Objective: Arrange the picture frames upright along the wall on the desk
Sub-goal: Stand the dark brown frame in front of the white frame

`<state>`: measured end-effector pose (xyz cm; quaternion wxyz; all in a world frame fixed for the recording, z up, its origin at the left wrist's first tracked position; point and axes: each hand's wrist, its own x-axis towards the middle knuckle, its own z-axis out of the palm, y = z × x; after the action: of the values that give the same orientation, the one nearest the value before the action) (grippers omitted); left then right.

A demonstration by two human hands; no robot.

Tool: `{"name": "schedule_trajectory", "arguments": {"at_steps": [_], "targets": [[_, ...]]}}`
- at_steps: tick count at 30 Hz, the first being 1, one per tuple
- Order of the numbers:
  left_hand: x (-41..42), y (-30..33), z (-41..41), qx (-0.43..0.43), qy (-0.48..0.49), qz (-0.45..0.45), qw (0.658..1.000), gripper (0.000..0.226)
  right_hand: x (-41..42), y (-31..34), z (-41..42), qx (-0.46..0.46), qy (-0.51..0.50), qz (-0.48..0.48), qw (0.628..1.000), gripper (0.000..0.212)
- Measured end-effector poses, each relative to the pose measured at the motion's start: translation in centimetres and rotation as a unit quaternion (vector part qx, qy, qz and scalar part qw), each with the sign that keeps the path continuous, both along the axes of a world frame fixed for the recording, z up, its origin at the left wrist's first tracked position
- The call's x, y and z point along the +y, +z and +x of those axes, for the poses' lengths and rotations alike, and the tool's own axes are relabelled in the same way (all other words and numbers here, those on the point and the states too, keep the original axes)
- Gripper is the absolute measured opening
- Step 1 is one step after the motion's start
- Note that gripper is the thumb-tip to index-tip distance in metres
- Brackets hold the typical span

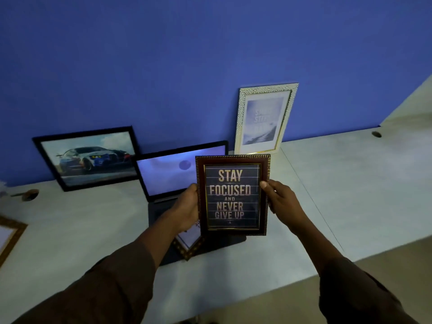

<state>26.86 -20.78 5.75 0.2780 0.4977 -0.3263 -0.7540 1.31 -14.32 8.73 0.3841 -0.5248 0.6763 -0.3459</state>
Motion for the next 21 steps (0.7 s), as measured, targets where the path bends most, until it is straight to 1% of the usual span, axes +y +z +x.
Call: {"name": "schedule_trajectory", "arguments": {"at_steps": [3, 7, 13, 16, 19, 21], "targets": [[-1.6, -0.7, -2.0, 0.000, -0.023, 0.007, 1.000, 0.053, 0.0, -0.6, -1.7, 0.018, -0.011, 0.012, 1.000, 0.037], [-3.6, -2.0, -5.7, -0.025, -0.035, 0.018, 0.999, 0.050, 0.1, -2.1, -5.1, 0.026, -0.032, 0.024, 0.999, 0.041], [-5.1, -3.1, -11.2, -0.047, -0.015, 0.053, 0.997, 0.048, -0.9, -4.6, -10.2, 0.010, -0.058, 0.041, 0.997, 0.040], [-6.6, -4.2, -14.4, -0.056, -0.015, 0.061, 0.996, 0.053, -2.4, -6.0, -13.4, -0.001, -0.041, 0.048, 0.998, 0.040], [-7.7, -4.7, -17.3, -0.060, -0.002, 0.069, 0.996, 0.048, -4.4, -7.4, -16.6, -0.007, -0.024, 0.058, 0.998, 0.037], [-8.2, -5.6, -19.4, -0.066, 0.014, 0.079, 0.995, 0.052, -5.5, -8.3, -18.9, -0.008, -0.003, 0.061, 0.998, 0.035]]}}
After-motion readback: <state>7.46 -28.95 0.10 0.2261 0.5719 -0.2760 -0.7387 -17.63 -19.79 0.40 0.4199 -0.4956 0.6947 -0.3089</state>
